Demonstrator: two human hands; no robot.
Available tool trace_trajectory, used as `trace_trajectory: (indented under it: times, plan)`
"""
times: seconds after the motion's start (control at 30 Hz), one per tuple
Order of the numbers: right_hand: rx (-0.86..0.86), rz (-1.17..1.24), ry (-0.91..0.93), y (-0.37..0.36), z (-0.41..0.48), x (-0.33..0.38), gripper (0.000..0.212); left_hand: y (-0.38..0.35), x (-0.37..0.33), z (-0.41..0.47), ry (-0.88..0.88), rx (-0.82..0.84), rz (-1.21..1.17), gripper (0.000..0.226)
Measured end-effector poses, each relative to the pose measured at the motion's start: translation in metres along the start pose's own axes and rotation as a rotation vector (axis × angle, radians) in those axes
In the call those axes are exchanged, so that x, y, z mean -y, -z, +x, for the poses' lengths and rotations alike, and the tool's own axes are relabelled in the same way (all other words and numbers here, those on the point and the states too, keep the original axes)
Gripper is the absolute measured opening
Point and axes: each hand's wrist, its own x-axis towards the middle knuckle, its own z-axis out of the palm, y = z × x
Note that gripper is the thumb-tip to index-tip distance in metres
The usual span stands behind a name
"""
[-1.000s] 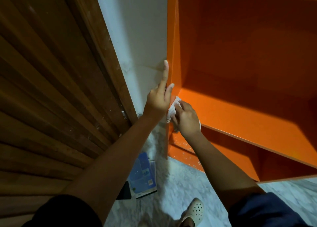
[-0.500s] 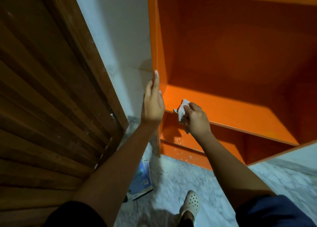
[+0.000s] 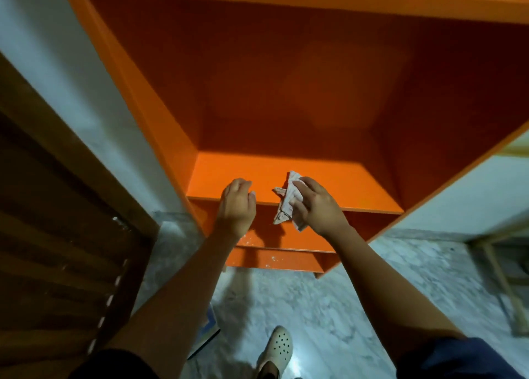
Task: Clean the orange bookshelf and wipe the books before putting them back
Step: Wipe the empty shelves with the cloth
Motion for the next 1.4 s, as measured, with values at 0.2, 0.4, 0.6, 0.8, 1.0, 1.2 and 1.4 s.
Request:
trace_trajectory:
  times: [0.2,0.4,0.6,0.8,1.0,1.2,1.4]
  plan:
    - [-0.146,0.016,-0.191,0.034,-0.028,-0.058,0.036,-0.029,-0.028,0.033,-0.068,0.089,0.101,0.036]
    - [-0.338,0.033,-0.441,0.055,-0.063,-0.085,0.034,-0.05,-0.061,0.045,-0.114,0.149,0.116,0.04]
    - [-0.544,0.102,-0.511,0.065,-0.037,-0.08,0.036,-0.068,-0.081,0.06,-0.172,0.191,0.098,0.037]
    - [-0.44,0.076,-0.692,0.062,0.002,-0.096,0.028,-0.075,-0.083,0.07,-0.218,0.167,0.096,0.034]
    - [-0.361,-0.007,-0.565,0.054,0.0,-0.105,0.038,-0.078,-0.08,0.074,-0.236,0.129,0.105,0.04]
    - [-0.279,-0.1,-0.576,0.051,-0.007,-0.105,0.037,-0.081,-0.082,0.074,-0.254,0.11,0.144,0.046]
    - [-0.261,-0.156,-0.625,0.043,-0.016,-0.098,0.046,-0.084,-0.08,0.072,-0.261,0.124,0.157,0.033]
